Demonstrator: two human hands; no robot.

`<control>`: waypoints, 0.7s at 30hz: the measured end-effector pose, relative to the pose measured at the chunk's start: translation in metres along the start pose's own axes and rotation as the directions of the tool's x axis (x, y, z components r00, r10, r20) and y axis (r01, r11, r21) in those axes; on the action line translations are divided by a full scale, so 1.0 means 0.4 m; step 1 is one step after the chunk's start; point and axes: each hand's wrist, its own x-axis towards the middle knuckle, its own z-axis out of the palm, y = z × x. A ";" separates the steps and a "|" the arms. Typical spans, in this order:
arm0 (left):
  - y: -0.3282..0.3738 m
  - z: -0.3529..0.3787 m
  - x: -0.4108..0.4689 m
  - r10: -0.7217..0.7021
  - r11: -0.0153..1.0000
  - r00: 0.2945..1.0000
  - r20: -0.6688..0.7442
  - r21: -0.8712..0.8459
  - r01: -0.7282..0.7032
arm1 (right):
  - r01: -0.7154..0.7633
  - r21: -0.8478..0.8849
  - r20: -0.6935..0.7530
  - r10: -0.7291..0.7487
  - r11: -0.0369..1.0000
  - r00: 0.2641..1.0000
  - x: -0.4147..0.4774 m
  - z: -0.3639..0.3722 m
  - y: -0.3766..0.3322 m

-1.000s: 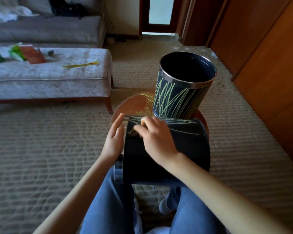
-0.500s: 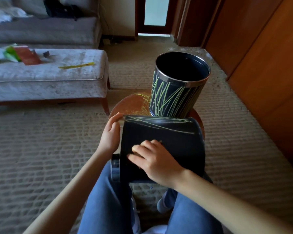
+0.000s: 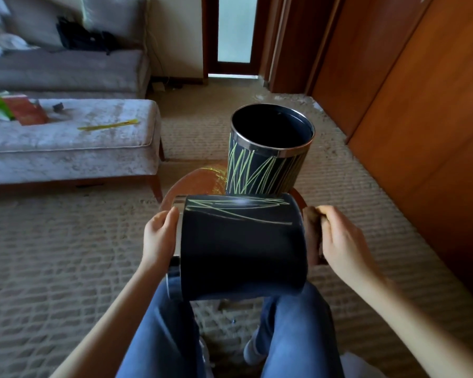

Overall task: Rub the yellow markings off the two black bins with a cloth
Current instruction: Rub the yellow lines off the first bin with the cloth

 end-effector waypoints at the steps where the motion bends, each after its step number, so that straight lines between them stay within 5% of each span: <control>1: -0.005 0.003 -0.004 0.009 1.000 1.000 -0.001 -0.003 -0.009 | -0.029 0.010 -0.034 0.030 1.000 0.999 0.004 0.007 0.009; 9: -0.015 0.011 0.005 -0.010 0.993 0.999 0.031 0.115 0.006 | -0.009 0.018 -0.101 0.010 1.000 0.995 0.034 0.030 0.017; 14: -0.011 0.009 0.007 0.017 0.991 0.998 0.068 0.131 -0.026 | 0.274 -0.257 0.013 -0.280 0.927 0.960 -0.014 0.108 0.018; 21: -0.070 -0.001 0.137 -0.100 0.983 0.983 0.152 0.169 0.074 | 0.285 -0.178 -0.081 -0.303 0.942 0.950 -0.111 0.125 0.027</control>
